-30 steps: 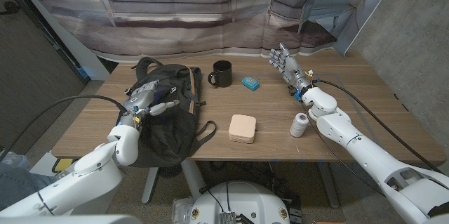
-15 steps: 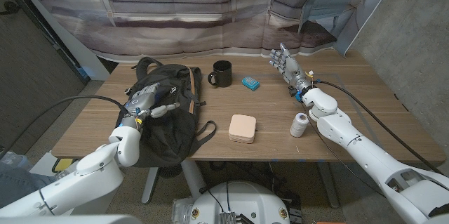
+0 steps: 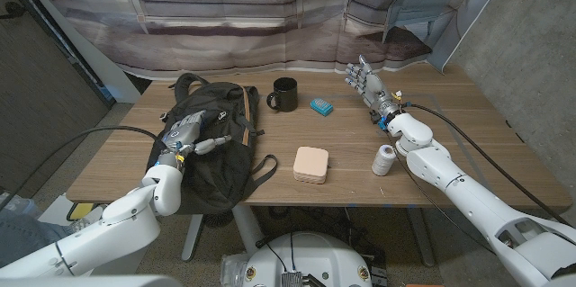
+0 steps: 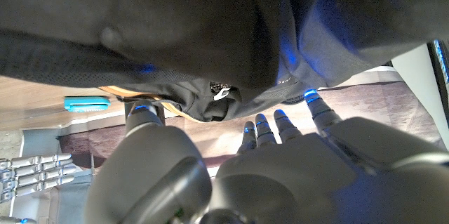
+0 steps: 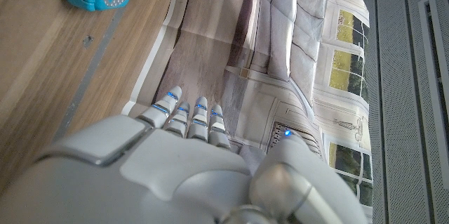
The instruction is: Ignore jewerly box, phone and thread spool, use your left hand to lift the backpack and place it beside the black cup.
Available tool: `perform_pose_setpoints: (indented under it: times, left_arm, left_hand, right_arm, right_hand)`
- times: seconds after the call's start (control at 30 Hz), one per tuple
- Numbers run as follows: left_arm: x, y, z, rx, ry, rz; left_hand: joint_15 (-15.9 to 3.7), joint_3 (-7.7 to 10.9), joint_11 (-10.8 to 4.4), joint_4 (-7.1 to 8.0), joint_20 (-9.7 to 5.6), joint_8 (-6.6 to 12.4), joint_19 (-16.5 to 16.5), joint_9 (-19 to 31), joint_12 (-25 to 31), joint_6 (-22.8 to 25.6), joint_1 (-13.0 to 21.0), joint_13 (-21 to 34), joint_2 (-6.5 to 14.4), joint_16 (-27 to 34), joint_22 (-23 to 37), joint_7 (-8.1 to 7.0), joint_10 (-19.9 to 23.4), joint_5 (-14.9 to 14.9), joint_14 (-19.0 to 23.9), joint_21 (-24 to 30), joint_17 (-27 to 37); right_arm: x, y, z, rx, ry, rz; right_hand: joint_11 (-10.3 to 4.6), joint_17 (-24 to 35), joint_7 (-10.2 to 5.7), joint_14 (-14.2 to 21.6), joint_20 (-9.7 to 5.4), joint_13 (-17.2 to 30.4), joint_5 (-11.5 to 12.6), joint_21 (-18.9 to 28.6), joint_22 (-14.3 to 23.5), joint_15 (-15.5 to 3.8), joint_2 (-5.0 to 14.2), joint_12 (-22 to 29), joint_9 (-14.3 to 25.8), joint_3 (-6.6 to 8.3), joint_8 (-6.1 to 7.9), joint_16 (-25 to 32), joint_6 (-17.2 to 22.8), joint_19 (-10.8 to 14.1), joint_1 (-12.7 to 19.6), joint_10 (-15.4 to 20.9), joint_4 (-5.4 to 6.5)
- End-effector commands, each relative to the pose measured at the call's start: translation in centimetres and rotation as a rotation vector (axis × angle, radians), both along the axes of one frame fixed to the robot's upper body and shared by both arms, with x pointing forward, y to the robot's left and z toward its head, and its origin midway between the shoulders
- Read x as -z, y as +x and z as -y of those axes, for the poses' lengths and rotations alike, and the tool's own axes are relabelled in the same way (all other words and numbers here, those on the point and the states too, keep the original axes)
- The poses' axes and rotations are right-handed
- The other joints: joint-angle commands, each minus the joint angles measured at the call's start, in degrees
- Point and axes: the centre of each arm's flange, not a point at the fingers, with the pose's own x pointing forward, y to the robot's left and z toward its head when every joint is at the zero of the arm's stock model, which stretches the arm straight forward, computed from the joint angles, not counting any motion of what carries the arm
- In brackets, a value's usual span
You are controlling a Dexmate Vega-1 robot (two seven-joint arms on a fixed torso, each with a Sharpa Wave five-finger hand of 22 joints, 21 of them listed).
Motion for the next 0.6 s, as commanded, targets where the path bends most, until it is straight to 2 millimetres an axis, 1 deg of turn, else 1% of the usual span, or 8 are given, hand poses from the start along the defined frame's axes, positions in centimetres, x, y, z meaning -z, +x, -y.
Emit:
perform_pose_setpoints:
  times: [0.03,0.2,0.6]
  left_arm:
    - [1.11,0.47,-0.24,0.006,-0.025,-0.018]
    - [1.4,0.55,-0.11,0.007,-0.025,-0.03]
    - [1.68,0.58,0.18,0.004,-0.02,-0.032]
  left_hand:
    - [0.52,-0.4,-0.21,-0.4,0.02,0.25,0.5,0.1,0.3,-0.5,0.6,0.1,0.1,0.2,0.1,-0.09,-0.4,-0.1,-0.3,0.6,0.2]
    - [0.75,-0.51,0.06,-0.47,-0.14,0.27,0.6,0.1,0.4,-0.5,0.8,0.1,0.1,0.3,0.1,-0.1,-0.4,-0.1,-0.3,0.5,0.1]
    - [0.73,-0.72,-0.16,-0.63,0.01,0.35,0.8,0.1,0.4,-0.4,1.1,0.1,0.2,0.3,0.1,-0.27,-0.5,-0.1,-0.2,0.5,0.1]
  right_arm:
    - [0.22,-0.04,-0.39,-0.007,-0.004,-0.01]
    - [0.27,-0.02,-0.36,-0.009,-0.001,-0.01]
    - [0.57,-0.29,0.16,-0.005,0.001,-0.01]
  right_hand:
    - [-0.02,0.3,0.02,0.7,-0.33,0.2,0.0,-0.2,0.2,0.06,0.62,-0.4,0.2,-0.5,-0.01,-0.2,0.4,0.7,0.2,0.5,0.13]
    - [-0.12,0.3,0.0,0.7,-0.37,0.2,0.0,-0.2,0.2,0.1,0.64,-0.4,0.2,-0.54,-0.05,-0.2,0.4,0.7,0.2,0.5,0.11]
    - [-0.09,0.3,-0.04,0.8,-0.28,0.2,0.0,-0.3,0.2,0.12,0.69,-0.4,0.2,-0.62,-0.05,-0.2,0.4,0.7,0.2,0.6,0.09]
